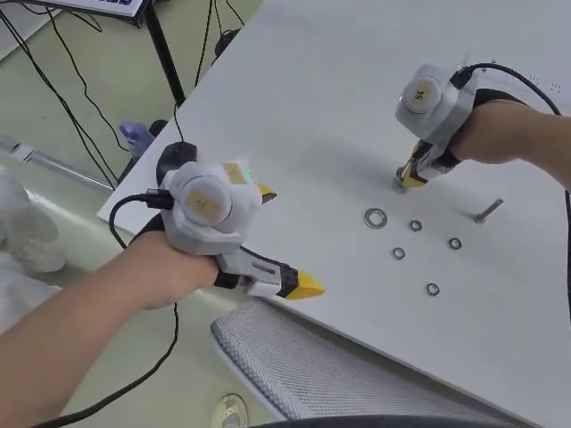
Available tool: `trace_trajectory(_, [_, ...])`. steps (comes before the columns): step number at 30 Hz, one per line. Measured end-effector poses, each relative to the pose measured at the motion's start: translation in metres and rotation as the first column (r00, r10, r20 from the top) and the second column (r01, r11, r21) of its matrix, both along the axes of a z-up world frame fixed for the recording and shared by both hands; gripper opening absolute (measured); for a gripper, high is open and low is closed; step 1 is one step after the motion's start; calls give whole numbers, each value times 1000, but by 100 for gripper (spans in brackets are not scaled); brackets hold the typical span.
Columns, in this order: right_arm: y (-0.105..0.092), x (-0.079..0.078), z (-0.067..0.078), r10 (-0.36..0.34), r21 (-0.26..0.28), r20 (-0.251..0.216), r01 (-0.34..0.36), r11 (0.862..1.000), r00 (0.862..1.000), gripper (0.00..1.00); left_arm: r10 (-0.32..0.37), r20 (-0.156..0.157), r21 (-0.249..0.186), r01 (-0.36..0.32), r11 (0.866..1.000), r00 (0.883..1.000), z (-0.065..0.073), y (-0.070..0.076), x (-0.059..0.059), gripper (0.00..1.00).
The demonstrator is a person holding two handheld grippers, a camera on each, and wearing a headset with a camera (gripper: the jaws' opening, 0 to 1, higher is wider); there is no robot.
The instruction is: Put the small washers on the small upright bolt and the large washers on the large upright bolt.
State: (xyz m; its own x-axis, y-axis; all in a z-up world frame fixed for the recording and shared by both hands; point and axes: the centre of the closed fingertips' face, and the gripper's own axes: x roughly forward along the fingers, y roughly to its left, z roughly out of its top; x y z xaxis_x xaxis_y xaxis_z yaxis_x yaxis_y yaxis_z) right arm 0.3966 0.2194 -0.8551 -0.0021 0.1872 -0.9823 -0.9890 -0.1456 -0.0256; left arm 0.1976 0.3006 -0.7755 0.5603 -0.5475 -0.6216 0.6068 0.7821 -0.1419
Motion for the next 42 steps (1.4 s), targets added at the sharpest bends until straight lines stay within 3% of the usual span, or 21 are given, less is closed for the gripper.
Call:
trace_trajectory(16, [-2,1,-13,-7,-7,-2,7,1000,1000,21,-2,-6,3,2,1000,1000,0,0,-2,89])
trace_trajectory(29, [3,-4,-11,-1,-9,-4,1,1000,1000,22,-5,-14,7,5,1000,1000,0,2,-2,88])
trace_trajectory(35, [1,-8,-11,7,-14,-6,-7,1000,1000,25,-11,-17,8,11,1000,1000,0,1,-2,87])
trace_trajectory(38, [4,-10,-11,-1,7,-17,1,1000,1000,33,-10,-16,7,10,1000,1000,0,1,-2,87])
trace_trajectory(42, [4,-9,-9,1,8,-12,-1,1000,1000,34,-11,-16,9,11,1000,1000,1,1,-3,87])
